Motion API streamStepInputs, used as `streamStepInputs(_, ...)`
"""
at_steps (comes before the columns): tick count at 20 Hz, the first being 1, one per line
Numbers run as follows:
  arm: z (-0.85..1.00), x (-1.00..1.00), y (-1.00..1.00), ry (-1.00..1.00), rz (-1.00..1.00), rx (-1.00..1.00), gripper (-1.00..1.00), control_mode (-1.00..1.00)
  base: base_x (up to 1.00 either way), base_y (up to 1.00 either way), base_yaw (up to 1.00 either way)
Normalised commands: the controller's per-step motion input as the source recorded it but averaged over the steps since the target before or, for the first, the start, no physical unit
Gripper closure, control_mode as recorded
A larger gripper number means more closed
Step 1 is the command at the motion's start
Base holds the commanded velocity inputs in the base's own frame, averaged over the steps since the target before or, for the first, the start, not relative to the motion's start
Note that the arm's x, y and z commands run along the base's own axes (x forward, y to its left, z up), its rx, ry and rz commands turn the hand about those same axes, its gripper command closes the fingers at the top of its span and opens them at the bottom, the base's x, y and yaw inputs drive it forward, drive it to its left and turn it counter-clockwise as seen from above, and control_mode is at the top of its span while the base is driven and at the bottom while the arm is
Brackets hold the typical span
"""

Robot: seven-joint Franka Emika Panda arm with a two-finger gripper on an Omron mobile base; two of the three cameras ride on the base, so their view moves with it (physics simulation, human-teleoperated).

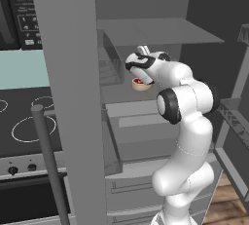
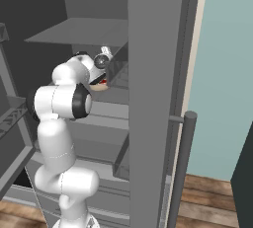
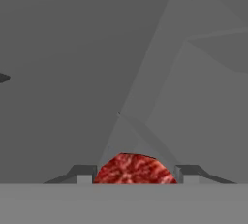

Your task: Place the steak on the counter behind the older steak on the same shelf of the fridge to maintain FIFO order. Close the fridge door when finished.

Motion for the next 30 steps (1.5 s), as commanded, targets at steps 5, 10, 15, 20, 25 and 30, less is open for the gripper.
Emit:
streamStepInputs(5, -0.26, 0.06, 0.0, -0.03, 0.01, 0.0, 1.0, -1.0, 0.0, 0.0, 0.0)
streamStepInputs(10, -0.23, 0.08, 0.0, -0.03, 0.02, 0.0, 1.0, -1.0, 0.0, 0.0, 0.0)
streamStepInputs(15, -0.23, 0.13, -0.07, 0.0, 0.02, 0.0, -1.0, -1.0, 0.0, 0.0, 0.0)
streamStepInputs(20, -0.24, 0.05, -0.05, -0.01, 0.02, 0.0, -1.0, -1.0, 0.0, 0.0, 0.0)
streamStepInputs(25, -0.16, 0.0, -0.05, -0.01, 0.01, 0.0, -1.0, -1.0, 0.0, 0.0, 0.0)
streamStepInputs(30, -0.09, 0.0, 0.0, 0.0, 0.0, 0.0, -1.0, -1.0, 0.0, 0.0, 0.0)
